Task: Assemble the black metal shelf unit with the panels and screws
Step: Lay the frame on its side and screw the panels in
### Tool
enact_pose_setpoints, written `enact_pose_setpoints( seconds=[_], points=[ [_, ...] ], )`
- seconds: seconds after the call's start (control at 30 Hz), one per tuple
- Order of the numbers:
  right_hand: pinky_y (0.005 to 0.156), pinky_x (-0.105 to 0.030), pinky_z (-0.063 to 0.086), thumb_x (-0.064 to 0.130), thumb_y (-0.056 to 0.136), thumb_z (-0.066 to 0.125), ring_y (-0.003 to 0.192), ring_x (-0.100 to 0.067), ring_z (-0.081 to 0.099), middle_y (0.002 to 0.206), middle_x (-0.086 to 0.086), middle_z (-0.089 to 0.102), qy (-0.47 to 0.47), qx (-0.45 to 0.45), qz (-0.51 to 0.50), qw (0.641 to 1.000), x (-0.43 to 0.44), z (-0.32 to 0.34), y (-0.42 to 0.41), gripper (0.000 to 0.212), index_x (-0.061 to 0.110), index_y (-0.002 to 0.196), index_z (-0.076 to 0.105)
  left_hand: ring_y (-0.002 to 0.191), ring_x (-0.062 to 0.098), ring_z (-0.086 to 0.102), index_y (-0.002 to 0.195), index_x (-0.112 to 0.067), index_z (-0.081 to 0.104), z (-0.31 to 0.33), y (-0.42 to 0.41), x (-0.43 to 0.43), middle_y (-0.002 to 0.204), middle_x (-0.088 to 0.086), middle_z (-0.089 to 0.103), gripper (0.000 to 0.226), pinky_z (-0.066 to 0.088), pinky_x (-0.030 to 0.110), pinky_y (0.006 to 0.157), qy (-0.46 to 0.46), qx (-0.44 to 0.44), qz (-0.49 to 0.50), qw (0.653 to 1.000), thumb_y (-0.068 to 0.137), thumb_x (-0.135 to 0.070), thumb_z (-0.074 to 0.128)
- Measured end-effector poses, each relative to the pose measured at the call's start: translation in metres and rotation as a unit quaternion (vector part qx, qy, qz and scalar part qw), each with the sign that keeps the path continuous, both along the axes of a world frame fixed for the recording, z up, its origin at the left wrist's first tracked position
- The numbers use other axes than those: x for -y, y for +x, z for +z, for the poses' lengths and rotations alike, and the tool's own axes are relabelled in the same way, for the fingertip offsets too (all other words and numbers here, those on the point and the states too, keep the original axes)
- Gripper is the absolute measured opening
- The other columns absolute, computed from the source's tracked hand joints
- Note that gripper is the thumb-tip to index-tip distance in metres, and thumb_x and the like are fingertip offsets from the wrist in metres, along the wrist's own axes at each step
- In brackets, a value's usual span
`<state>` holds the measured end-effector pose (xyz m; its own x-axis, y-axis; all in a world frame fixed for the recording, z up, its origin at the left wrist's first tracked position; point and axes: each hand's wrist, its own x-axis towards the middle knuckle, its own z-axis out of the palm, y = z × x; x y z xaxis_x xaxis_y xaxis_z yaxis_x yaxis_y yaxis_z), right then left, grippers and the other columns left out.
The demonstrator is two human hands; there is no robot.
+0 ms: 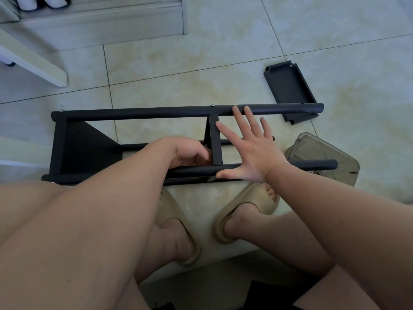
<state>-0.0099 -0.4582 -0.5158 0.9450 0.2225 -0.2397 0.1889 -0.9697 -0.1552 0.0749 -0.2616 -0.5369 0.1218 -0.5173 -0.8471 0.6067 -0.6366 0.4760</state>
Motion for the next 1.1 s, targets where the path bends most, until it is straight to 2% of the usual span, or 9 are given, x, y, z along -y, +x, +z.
enact_pose_setpoints(
  seconds=[0.13, 0.23, 0.3, 0.37, 0.53, 0.63, 0.77, 0.93, 1.1],
  points=[
    [0.122, -0.063, 0.000, 0.101, 0.060, 0.031, 0.154, -0.033, -0.020, 0.168, -0.007, -0.020, -0.001, 0.002, 0.001, 1.000, 0.0000, 0.0000, -0.0001, 0.120, 0.042, 0.160, -0.002, 0.105, 0.024, 0.065, 0.122, -0.004, 0.069, 0.0012, -0.0004, 0.0010, 0.122, 0.015, 0.069, 0.034, 0.051, 0.035, 0.094, 0.014, 0.011, -0.020, 1.000, 0.094, -0.019, 0.057],
    [0.122, -0.063, 0.000, 0.101, 0.060, 0.031, 0.154, -0.033, -0.021, 0.168, -0.007, -0.021, -0.004, 0.001, 0.000, 1.000, -0.0003, 0.0000, 0.0004, 0.120, 0.042, 0.160, -0.002, 0.103, 0.023, 0.065, 0.121, -0.005, 0.070, 0.0016, -0.0008, 0.0020, 0.119, 0.015, 0.071, 0.032, 0.048, 0.036, 0.101, 0.022, 0.030, -0.046, 0.998, 0.093, -0.018, 0.060],
    [0.122, -0.063, 0.000, 0.101, 0.061, 0.031, 0.154, -0.033, -0.021, 0.168, -0.007, -0.021, -0.005, -0.001, 0.001, 1.000, -0.0004, 0.0003, 0.0004, 0.120, 0.043, 0.160, -0.003, 0.094, 0.021, 0.068, 0.103, -0.011, 0.076, 0.0012, -0.0008, 0.0022, 0.104, 0.010, 0.075, 0.022, 0.053, 0.032, 0.090, 0.009, 0.028, -0.026, 0.999, 0.093, -0.011, 0.057],
    [0.122, -0.063, 0.000, 0.101, 0.061, 0.031, 0.154, -0.033, -0.021, 0.168, -0.007, -0.021, -0.008, -0.002, 0.001, 1.000, -0.0004, 0.0009, 0.0003, 0.120, 0.043, 0.160, -0.004, 0.084, 0.018, 0.069, 0.089, -0.016, 0.076, -0.0006, 0.0006, 0.0010, 0.092, 0.005, 0.075, 0.028, 0.054, 0.027, 0.077, -0.003, 0.014, -0.007, 1.000, 0.094, -0.004, 0.051],
    [0.122, -0.062, -0.001, 0.101, 0.060, 0.031, 0.154, -0.033, -0.021, 0.168, -0.007, -0.022, -0.006, -0.005, -0.001, 1.000, -0.0006, 0.0019, 0.0001, 0.120, 0.043, 0.160, -0.003, 0.082, 0.019, 0.066, 0.109, -0.014, 0.072, 0.0001, 0.0003, 0.0015, 0.099, 0.006, 0.072, 0.022, 0.053, 0.028, 0.067, 0.025, 0.006, -0.039, 0.999, 0.094, -0.026, 0.061],
    [0.122, -0.063, -0.001, 0.101, 0.060, 0.032, 0.154, -0.033, -0.020, 0.168, -0.007, -0.021, -0.001, -0.003, -0.001, 1.000, -0.0008, 0.0014, -0.0004, 0.120, 0.043, 0.160, -0.002, 0.090, 0.023, 0.066, 0.113, -0.009, 0.072, -0.0013, -0.0001, 0.0024, 0.104, 0.011, 0.072, 0.024, 0.053, 0.030, 0.071, 0.021, 0.019, -0.039, 0.999, 0.093, -0.020, 0.062],
    [0.122, -0.063, 0.000, 0.101, 0.060, 0.031, 0.154, -0.033, -0.019, 0.168, -0.008, -0.019, -0.001, 0.002, -0.002, 1.000, -0.0008, 0.0009, -0.0004, 0.120, 0.042, 0.160, -0.001, 0.082, 0.018, 0.069, 0.087, -0.018, 0.079, -0.0024, 0.0015, 0.0003, 0.092, 0.006, 0.075, 0.029, 0.054, 0.027, 0.070, -0.007, 0.001, -0.020, 1.000, 0.094, -0.007, 0.053],
    [0.122, -0.063, 0.001, 0.101, 0.061, 0.033, 0.154, -0.033, -0.018, 0.168, -0.008, -0.019, -0.001, 0.005, -0.001, 1.000, -0.0004, 0.0001, -0.0006, 0.120, 0.043, 0.160, -0.001, 0.092, 0.021, 0.063, 0.113, -0.017, 0.070, -0.0014, 0.0022, -0.0004, 0.108, 0.007, 0.070, 0.024, 0.051, 0.032, 0.075, 0.025, -0.020, -0.038, 0.999, 0.095, -0.029, 0.059],
    [0.122, -0.063, 0.001, 0.101, 0.061, 0.033, 0.154, -0.033, -0.019, 0.168, -0.007, -0.020, -0.002, 0.005, 0.000, 1.000, -0.0005, -0.0004, -0.0003, 0.120, 0.043, 0.160, -0.001, 0.099, 0.026, 0.062, 0.118, -0.010, 0.069, -0.0007, -0.0005, 0.0029, 0.116, 0.016, 0.070, 0.027, 0.050, 0.030, 0.071, 0.029, -0.003, -0.044, 0.999, 0.095, -0.021, 0.059]
  ],
)
